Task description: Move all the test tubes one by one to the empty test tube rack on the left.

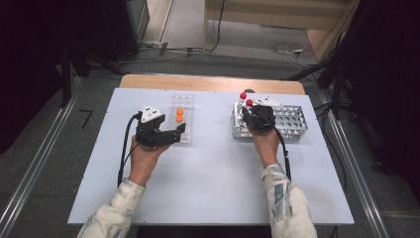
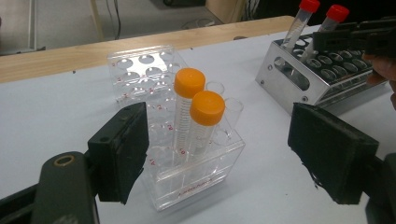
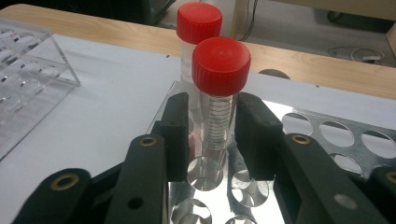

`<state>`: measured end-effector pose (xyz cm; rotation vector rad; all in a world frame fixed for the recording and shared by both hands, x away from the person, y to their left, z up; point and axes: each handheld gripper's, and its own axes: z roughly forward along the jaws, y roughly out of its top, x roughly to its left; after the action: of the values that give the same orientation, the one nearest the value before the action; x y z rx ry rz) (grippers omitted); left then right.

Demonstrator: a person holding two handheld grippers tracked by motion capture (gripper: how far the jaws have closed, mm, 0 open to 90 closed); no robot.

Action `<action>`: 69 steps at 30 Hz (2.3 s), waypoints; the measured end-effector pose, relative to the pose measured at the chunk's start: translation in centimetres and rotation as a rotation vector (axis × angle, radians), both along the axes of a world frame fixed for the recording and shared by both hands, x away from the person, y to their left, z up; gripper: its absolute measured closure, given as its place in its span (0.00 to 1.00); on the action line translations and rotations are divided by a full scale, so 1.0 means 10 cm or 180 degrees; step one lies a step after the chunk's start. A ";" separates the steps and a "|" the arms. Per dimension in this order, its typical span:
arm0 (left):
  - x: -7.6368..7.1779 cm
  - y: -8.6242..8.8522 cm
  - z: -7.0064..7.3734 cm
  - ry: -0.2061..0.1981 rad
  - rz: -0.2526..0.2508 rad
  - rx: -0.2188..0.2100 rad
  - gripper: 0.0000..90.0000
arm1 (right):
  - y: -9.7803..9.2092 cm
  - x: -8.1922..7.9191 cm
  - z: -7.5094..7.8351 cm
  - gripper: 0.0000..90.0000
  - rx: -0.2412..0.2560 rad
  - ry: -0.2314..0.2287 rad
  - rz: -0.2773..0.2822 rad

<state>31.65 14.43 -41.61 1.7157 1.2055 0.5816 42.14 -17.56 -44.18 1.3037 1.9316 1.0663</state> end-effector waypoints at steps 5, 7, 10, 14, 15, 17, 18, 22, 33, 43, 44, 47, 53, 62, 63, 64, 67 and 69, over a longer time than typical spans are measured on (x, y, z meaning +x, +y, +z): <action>0.00 -0.01 0.00 -0.0004 0.0001 0.0002 0.23 | -0.01 0.01 0.00 0.79 0.0017 -0.0006 -0.0016; 0.00 0.00 0.00 -0.0003 0.0005 0.0008 0.23 | -0.02 0.00 0.03 0.79 0.0028 -0.0037 -0.0020; 0.00 0.01 -0.01 -0.0005 0.0023 0.0009 0.23 | -0.03 -0.03 0.11 0.80 0.0057 -0.0118 -0.0021; 0.00 0.01 0.00 -0.0011 0.0020 0.0007 0.23 | -0.03 -0.07 0.28 0.80 0.0067 -0.0227 -0.0006; 0.00 0.01 0.00 -0.0016 0.0020 0.0006 0.23 | -0.04 -0.09 0.32 0.80 0.0073 -0.0263 0.0002; -0.01 0.01 0.00 -0.0023 0.0022 0.0000 0.23 | -0.04 -0.12 0.41 0.80 0.0086 -0.0304 0.0009; -0.01 0.02 0.00 -0.0025 0.0020 0.0001 0.23 | -0.04 -0.13 0.45 0.80 0.0090 -0.0320 0.0016; -0.01 0.02 0.01 -0.0032 0.0033 0.0001 0.23 | -0.05 -0.21 0.56 0.80 0.0075 -0.0376 0.0036; -0.02 0.01 0.02 -0.0027 -0.0007 -0.0053 0.25 | 0.14 -0.50 0.64 0.80 0.0044 -0.0346 0.0412; -0.05 0.00 0.04 -0.0032 -0.0084 -0.0107 0.27 | 0.55 -0.76 0.51 0.80 0.0066 -0.0168 0.0960; -0.05 -0.01 0.04 -0.0028 -0.0093 -0.0122 0.27 | 0.60 -0.78 0.48 0.80 0.0047 -0.0154 0.1019; -0.06 -0.03 0.05 -0.0034 -0.0139 -0.0158 0.29 | 0.71 -0.82 0.40 0.80 0.0045 -0.0084 0.1135; -0.10 -0.08 0.08 -0.0050 -0.0300 -0.0209 0.34 | 0.91 -0.90 0.24 0.80 0.0062 0.0045 0.1311; -0.15 -0.18 0.10 -0.0048 -0.0640 -0.0247 0.52 | 1.17 -0.97 0.07 0.80 0.0038 0.0159 0.1479; -0.15 -0.19 0.09 -0.0044 -0.0670 -0.0237 0.54 | 1.19 -0.98 0.07 0.80 0.0036 0.0156 0.1495; -0.15 -0.20 0.08 -0.0040 -0.0681 -0.0210 0.56 | 1.21 -0.99 0.07 0.80 0.0046 0.0158 0.1501; -0.15 -0.20 0.07 -0.0016 -0.0702 -0.0152 0.64 | 1.24 -1.01 0.08 0.80 0.0052 0.0150 0.1532; -0.15 -0.20 0.07 -0.0007 -0.0711 -0.0149 0.68 | 1.25 -1.01 0.08 0.80 0.0051 0.0132 0.1551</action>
<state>30.19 12.41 -40.94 1.7800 1.0007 0.4170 32.00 -5.05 -43.33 0.8828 2.3434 1.2884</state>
